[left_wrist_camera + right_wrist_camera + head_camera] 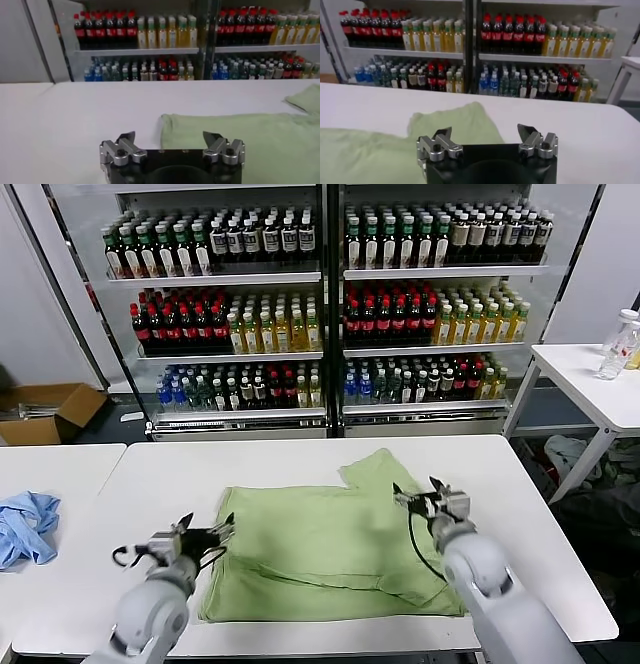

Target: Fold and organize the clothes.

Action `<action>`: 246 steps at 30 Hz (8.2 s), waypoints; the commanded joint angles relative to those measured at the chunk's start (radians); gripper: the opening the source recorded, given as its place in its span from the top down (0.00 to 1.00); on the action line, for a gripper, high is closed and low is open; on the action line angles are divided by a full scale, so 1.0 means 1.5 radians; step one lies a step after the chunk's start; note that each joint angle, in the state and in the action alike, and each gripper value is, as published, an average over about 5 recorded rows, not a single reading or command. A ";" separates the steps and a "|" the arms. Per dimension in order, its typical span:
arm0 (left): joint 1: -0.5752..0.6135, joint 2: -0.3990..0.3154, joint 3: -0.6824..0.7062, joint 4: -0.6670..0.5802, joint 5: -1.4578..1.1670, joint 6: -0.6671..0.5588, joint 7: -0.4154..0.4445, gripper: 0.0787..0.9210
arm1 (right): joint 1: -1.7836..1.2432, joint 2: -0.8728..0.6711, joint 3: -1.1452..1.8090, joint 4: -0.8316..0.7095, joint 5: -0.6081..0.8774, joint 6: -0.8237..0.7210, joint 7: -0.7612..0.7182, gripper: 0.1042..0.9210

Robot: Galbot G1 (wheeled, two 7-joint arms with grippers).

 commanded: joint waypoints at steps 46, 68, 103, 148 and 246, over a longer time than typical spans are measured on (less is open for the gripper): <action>-0.153 0.005 0.043 0.185 -0.193 -0.037 0.041 0.99 | 0.152 0.078 -0.055 -0.193 0.076 0.037 -0.047 0.99; 0.082 0.059 -0.093 -0.079 -0.280 -0.012 0.031 0.99 | -0.221 -0.100 0.130 0.285 0.138 0.013 0.006 1.00; 0.181 -0.041 -0.017 -0.106 0.150 -0.005 -0.007 0.48 | -0.398 -0.054 0.182 0.338 0.013 0.005 0.021 0.59; 0.141 0.147 -0.452 0.002 -0.380 -0.053 0.139 0.98 | -0.281 -0.076 0.121 0.331 -0.009 0.063 -0.003 0.12; 0.148 -0.067 -0.188 0.026 -0.383 -0.065 0.240 0.69 | -0.388 -0.039 0.197 0.391 -0.052 0.069 -0.009 0.12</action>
